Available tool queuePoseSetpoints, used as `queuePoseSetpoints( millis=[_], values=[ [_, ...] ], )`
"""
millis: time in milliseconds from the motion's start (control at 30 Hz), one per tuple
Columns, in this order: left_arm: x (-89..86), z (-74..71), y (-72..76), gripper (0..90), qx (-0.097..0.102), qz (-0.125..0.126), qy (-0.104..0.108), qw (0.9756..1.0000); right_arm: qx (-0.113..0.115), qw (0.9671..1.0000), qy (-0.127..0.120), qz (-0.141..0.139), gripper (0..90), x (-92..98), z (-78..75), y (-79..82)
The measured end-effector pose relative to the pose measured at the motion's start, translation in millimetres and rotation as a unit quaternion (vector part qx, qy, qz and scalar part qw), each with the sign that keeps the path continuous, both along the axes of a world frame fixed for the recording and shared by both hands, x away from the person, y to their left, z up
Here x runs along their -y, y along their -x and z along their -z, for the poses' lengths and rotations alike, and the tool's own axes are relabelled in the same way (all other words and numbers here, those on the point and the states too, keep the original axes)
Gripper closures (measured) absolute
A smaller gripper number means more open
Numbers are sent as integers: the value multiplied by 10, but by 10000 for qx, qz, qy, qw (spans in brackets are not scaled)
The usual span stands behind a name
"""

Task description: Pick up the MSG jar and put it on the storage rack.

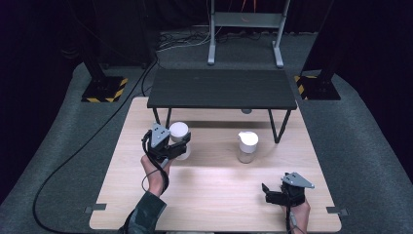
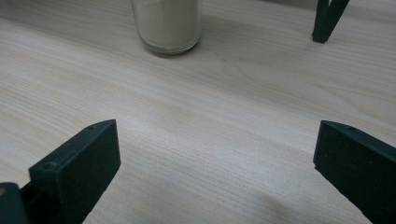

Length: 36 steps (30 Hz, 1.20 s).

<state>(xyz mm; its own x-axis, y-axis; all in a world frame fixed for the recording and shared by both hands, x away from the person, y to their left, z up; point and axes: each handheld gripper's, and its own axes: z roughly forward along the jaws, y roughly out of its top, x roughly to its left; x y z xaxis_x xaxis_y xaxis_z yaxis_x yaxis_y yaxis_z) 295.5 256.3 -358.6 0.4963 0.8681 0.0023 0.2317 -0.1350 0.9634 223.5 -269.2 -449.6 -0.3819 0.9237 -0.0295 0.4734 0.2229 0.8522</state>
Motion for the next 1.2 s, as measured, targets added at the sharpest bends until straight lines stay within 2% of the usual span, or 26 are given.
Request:
queuePoseSetpoints(
  millis=[233,833,1200],
  values=[
    [2,-24,-59,341,-34,-59,-22,10000,-3,10000,-4,-8,0,4,0,-2],
    [-61,-136,-129,341,28,-192,-49,9998,6,10000,0,1,0,0,1,2],
    [-116,-244,-170,341,52,-245,-68,9997,-21,10000,25,-22,0,-3,-6,-9]
  ],
)
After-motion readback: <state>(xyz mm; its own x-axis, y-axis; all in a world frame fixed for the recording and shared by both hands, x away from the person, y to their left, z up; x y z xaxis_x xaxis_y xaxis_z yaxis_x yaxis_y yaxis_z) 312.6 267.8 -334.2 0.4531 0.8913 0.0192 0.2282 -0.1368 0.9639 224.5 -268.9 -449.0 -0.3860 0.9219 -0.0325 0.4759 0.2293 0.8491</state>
